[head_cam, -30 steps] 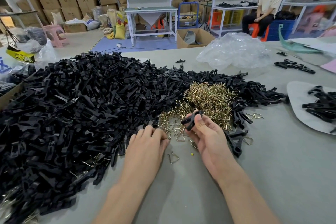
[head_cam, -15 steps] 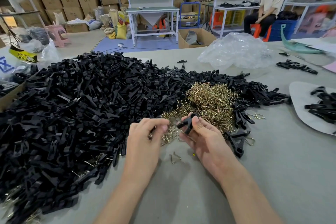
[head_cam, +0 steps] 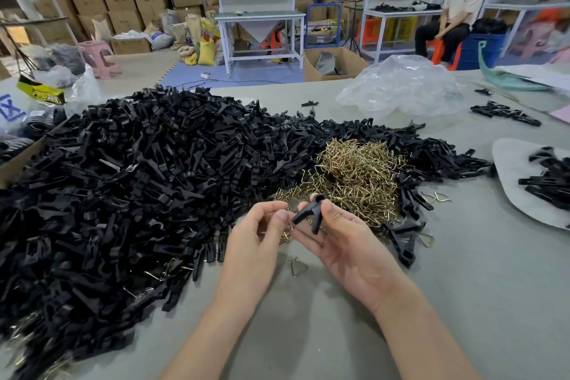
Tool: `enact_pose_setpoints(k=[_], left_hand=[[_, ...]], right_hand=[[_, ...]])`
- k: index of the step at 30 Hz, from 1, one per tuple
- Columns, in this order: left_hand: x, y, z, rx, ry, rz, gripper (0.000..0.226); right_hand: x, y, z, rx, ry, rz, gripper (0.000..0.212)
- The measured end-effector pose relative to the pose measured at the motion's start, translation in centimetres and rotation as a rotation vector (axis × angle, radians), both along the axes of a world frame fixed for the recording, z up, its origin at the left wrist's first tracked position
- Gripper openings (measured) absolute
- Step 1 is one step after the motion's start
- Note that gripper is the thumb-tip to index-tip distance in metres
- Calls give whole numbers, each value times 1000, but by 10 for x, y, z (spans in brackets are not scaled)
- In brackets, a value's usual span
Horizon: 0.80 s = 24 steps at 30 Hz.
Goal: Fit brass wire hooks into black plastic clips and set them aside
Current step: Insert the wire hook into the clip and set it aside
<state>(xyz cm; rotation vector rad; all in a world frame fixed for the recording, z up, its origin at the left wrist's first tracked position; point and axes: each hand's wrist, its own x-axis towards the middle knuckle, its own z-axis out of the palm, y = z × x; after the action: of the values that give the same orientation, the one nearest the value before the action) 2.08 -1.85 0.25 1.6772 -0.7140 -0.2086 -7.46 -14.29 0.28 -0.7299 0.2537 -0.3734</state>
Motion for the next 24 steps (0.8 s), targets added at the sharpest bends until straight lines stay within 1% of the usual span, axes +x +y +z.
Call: enact_pose_setpoints(k=[2,4,6,8,10,12,13,16,17,20,22,24], left_hand=[[-1,2,-3,124,-209,-10,17],[-2,3,-3,181,-323,-23,25],[-1,1,-4,175,-350,-25,30],[0,1,-4,134,-319,-25,28],[1,1,-3,91,-255,4,22],[2,1,-1,55,-126,51,16],[1,1,1,7,-9,56,14],[-3,-2,10,-268,468,-42,11],[-5,-3,12,-330,582,-83,11],[-13,-8,11,-368,726,-142,10],[-16,-10,11,-359,809,-165,7],[-16,-11,11,-327,852,-172,11]], right_hand=[[-1,-1,-1,22,-9,-7,52],[-1,-2,-1,44,-33,-8,54],[-1,-3,-1,63,-52,-7,53],[-1,-2,-2,84,-59,-13,49],[-1,-1,-2,75,-44,-25,35],[0,-1,-1,62,-24,-61,23],[0,-1,-1,72,-25,-88,20],[1,-4,2,123,-46,-156,20],[1,-3,2,136,-46,-165,19],[3,-2,2,141,-37,-160,23],[3,-1,1,122,-40,-141,30],[4,-1,0,104,-36,-131,36]])
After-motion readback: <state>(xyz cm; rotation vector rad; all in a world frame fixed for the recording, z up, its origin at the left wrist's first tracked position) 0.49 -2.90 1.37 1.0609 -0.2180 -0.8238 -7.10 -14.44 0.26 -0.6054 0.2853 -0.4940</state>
